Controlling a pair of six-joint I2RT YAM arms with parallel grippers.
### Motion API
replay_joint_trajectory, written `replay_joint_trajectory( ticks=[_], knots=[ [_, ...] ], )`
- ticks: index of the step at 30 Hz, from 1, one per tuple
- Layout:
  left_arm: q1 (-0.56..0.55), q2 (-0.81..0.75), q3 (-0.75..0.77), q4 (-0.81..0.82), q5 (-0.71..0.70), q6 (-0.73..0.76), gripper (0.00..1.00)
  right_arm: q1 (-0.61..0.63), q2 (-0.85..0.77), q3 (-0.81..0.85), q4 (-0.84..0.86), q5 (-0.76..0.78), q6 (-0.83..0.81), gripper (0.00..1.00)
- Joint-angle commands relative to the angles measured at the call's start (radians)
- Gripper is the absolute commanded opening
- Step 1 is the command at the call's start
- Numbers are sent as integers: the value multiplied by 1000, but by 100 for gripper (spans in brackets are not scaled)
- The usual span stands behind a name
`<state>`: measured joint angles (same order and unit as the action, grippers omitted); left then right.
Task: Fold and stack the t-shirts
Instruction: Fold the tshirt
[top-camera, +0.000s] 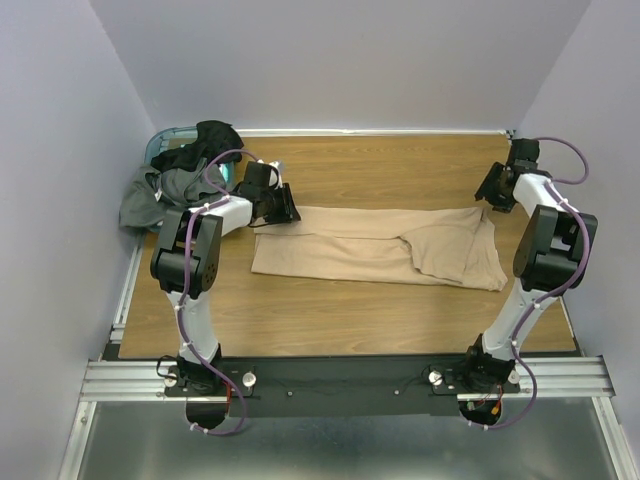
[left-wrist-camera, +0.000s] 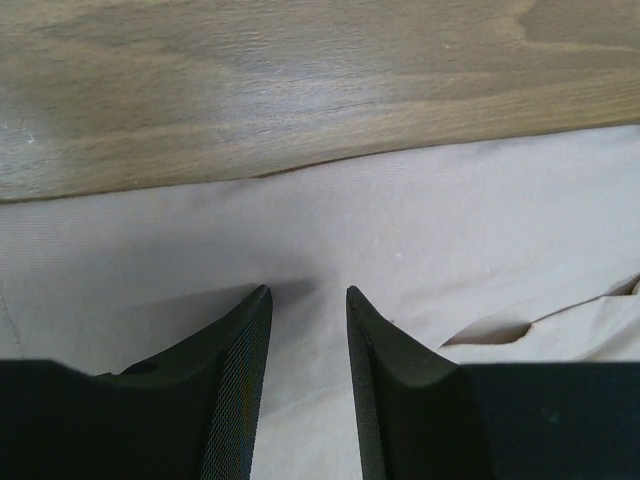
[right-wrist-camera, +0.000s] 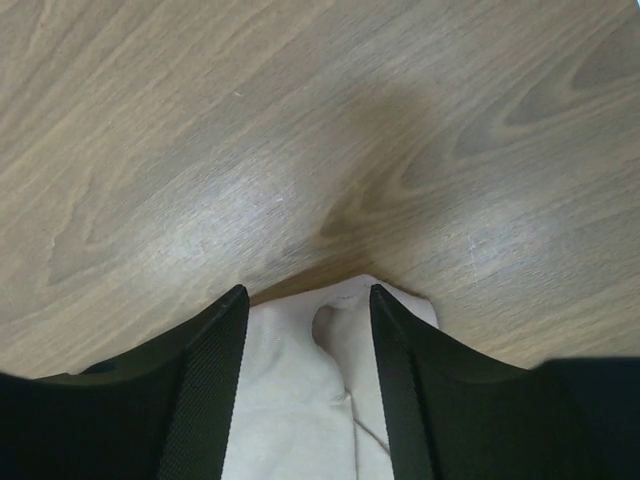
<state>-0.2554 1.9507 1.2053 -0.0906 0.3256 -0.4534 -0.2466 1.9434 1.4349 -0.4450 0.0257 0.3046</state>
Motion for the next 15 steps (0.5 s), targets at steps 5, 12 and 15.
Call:
replay_joint_trajectory(
  ticks=[5,12,15],
  knots=[
    [-1,20,-13,3,-7,18,44,-13,-27,-39,32,-20,10,53],
    [-1,21,-12,-4,-7,21,44,-14,-15,-67,32,-47,14,50],
    [-1,17,-13,-3,-16,21,45,-14,-12,-62,34,-52,14,47]
  ],
)
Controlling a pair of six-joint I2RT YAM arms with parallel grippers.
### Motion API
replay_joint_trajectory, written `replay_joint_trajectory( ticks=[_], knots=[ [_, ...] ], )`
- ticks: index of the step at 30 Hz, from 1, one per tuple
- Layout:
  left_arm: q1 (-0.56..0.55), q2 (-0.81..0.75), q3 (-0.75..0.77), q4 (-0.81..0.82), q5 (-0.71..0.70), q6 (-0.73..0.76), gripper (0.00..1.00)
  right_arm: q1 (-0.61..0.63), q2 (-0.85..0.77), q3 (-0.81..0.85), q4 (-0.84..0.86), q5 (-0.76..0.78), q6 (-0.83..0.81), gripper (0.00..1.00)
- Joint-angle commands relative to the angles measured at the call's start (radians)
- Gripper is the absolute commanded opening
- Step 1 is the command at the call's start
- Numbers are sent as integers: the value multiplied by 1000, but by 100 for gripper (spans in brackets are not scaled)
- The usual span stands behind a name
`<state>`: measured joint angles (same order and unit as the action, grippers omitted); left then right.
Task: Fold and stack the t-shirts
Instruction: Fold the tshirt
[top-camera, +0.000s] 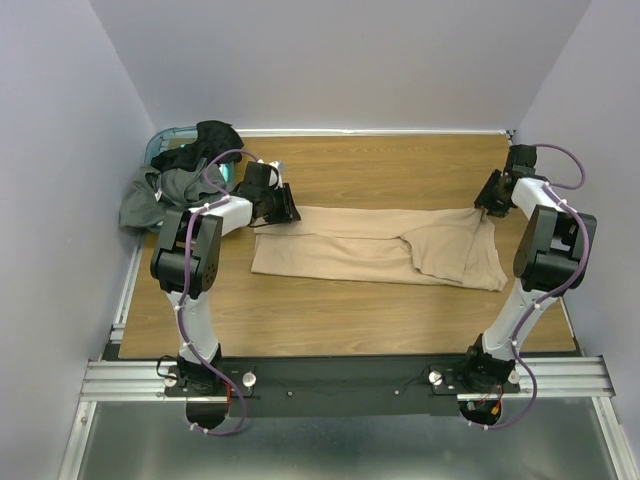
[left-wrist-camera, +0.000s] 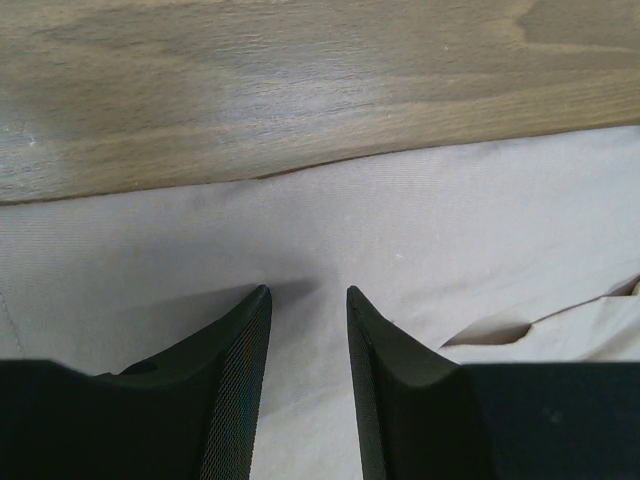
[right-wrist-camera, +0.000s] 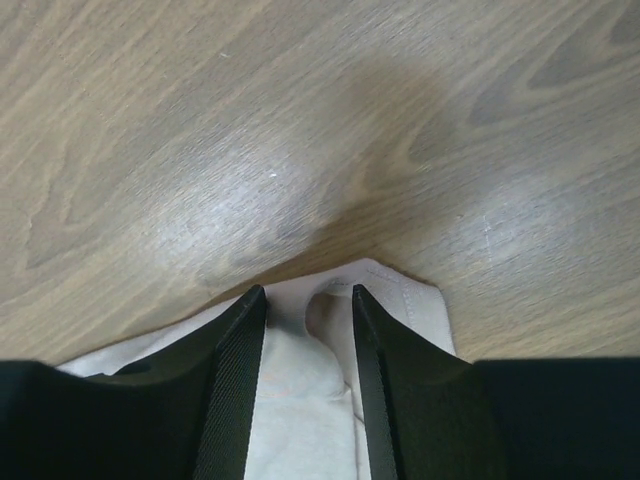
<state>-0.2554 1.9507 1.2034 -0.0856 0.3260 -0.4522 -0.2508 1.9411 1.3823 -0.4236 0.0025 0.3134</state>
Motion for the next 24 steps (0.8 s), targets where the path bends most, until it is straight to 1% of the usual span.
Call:
replay_joint_trajectory(
  ticks=[1,2,4,5,7,8,11,12,14,24],
  knots=[
    [-1,19,-11,-11,-21,20,45,-10,-10,-8,14,-27,7,46],
    [1,20,-11,-16,-25,20,45,-10,-10,-6,9,-26,7,44],
    [1,30,-13,-22,-27,17,45,-11,-4,-5,11,-21,7,36],
    [-1,30,-15,-22,-28,18,45,-11,-2,-5,11,-18,7,29],
    [1,31,-24,-20,-33,17,44,-11,4,-8,11,-13,7,24],
    [1,31,-27,-22,-34,17,44,-11,5,-8,11,-9,6,17],
    [2,28,-36,-20,-47,15,44,-13,13,-8,11,33,6,7],
    [2,27,-41,-22,-50,14,44,-15,13,-6,11,39,6,2],
    [5,25,-47,-20,-61,4,44,-18,19,0,11,63,7,0],
    [10,19,-82,-9,-84,-9,44,-28,84,21,14,132,12,0]
  ],
)
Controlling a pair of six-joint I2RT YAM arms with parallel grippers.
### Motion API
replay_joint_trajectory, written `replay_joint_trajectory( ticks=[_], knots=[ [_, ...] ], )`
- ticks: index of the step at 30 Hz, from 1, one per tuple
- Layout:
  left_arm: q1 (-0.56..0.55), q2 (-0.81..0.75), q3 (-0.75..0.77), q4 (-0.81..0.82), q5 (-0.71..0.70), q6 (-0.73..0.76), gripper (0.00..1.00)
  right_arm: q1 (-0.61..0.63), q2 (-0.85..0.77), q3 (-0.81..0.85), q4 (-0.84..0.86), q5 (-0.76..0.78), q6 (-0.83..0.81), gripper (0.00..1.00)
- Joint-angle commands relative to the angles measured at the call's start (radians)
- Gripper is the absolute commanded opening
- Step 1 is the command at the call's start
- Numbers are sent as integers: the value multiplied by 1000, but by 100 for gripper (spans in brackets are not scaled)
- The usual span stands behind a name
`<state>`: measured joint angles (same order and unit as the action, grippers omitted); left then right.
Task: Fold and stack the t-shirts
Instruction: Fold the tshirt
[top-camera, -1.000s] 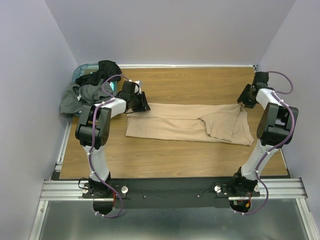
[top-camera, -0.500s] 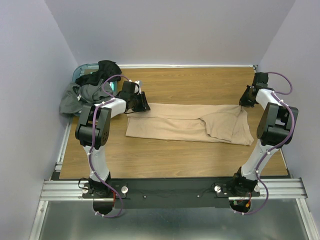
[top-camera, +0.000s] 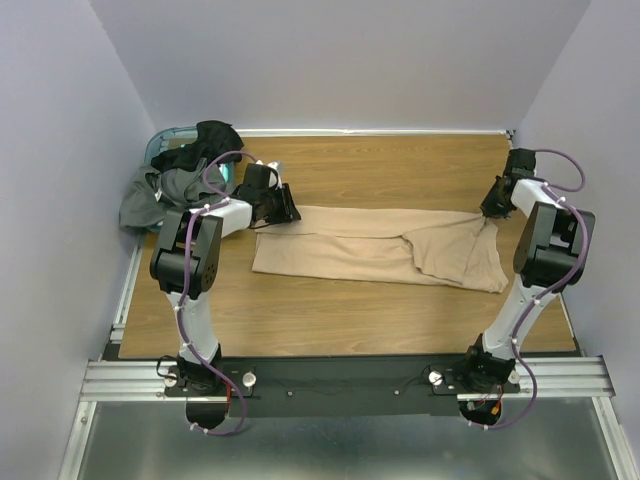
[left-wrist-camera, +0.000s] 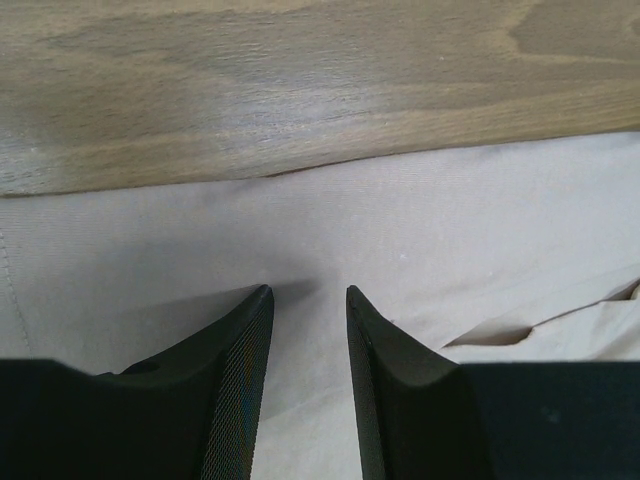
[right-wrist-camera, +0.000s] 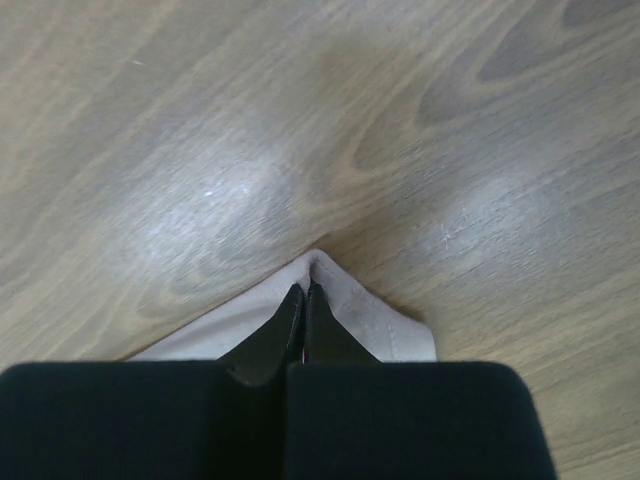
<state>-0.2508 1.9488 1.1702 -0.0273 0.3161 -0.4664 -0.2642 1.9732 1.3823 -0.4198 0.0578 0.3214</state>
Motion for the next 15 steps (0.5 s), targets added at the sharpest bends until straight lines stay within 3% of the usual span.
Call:
replay_joint_trajectory(
  ticks=[1,15],
  knots=[
    [5,21,-50,-65,-72,5,44,-15,61,26,12,77,2,0],
    [4,6,-66,-72,-91,14,45,-15,173,147,39,120,5,2]
  ],
)
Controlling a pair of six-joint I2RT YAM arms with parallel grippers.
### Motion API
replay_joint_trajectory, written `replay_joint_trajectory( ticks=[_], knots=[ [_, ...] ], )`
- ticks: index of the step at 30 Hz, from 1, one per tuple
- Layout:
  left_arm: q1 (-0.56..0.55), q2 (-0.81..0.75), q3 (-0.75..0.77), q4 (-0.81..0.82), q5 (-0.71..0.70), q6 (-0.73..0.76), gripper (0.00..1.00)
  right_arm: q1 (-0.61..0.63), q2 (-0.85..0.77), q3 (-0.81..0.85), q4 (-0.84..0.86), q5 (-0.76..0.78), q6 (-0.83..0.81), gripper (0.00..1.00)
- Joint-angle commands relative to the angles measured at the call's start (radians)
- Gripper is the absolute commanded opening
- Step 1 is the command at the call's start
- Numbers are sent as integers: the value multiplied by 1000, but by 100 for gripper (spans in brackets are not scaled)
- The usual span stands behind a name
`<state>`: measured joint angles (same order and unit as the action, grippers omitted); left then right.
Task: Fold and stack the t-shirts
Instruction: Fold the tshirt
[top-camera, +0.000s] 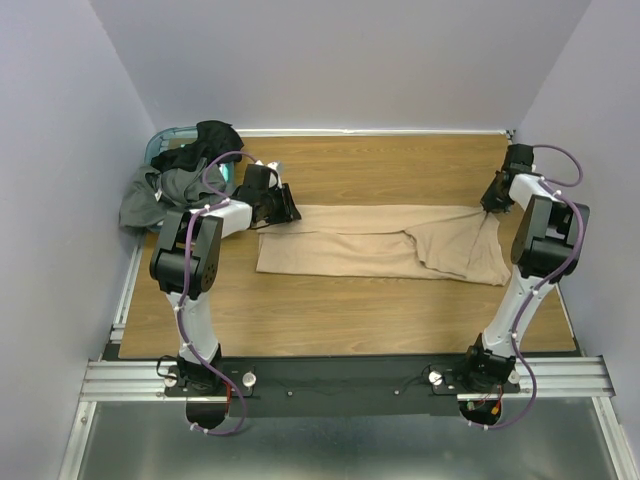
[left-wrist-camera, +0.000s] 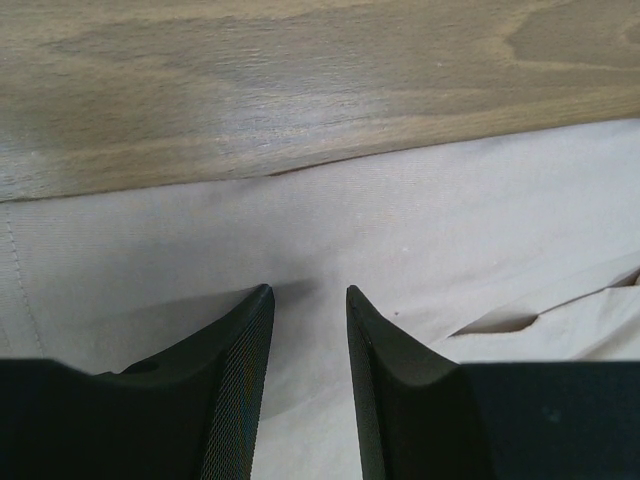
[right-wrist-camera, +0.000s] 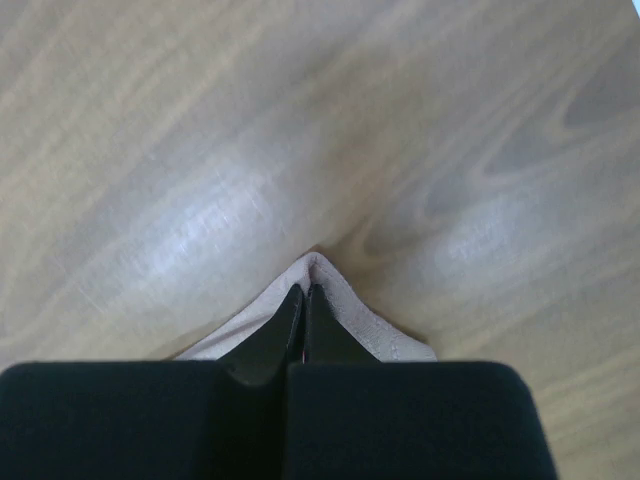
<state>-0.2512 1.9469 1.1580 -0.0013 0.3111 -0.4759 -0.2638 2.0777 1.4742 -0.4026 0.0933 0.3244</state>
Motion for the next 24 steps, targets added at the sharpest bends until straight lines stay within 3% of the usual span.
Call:
replay_joint_trajectory(
  ticks=[1,5,6,9,12,16,24],
  knots=[
    [4,0,-57,-98,-86,23,45,-15,74,70,22,80,2,3],
    [4,-31,-64,-106,-81,25,45,-15,85,120,21,74,2,18],
    [6,-45,-61,-111,-84,28,45,-15,82,126,21,69,2,33],
    [4,-75,-40,-132,-96,34,45,-15,47,120,21,60,5,56],
    [-32,-126,32,-212,-164,78,45,-15,-25,87,22,62,8,65],
    [-77,-161,106,-269,-208,152,45,-12,-132,19,22,49,11,69],
    [-106,-85,60,-117,38,169,45,21,-362,-215,33,-73,34,69]
  ],
)
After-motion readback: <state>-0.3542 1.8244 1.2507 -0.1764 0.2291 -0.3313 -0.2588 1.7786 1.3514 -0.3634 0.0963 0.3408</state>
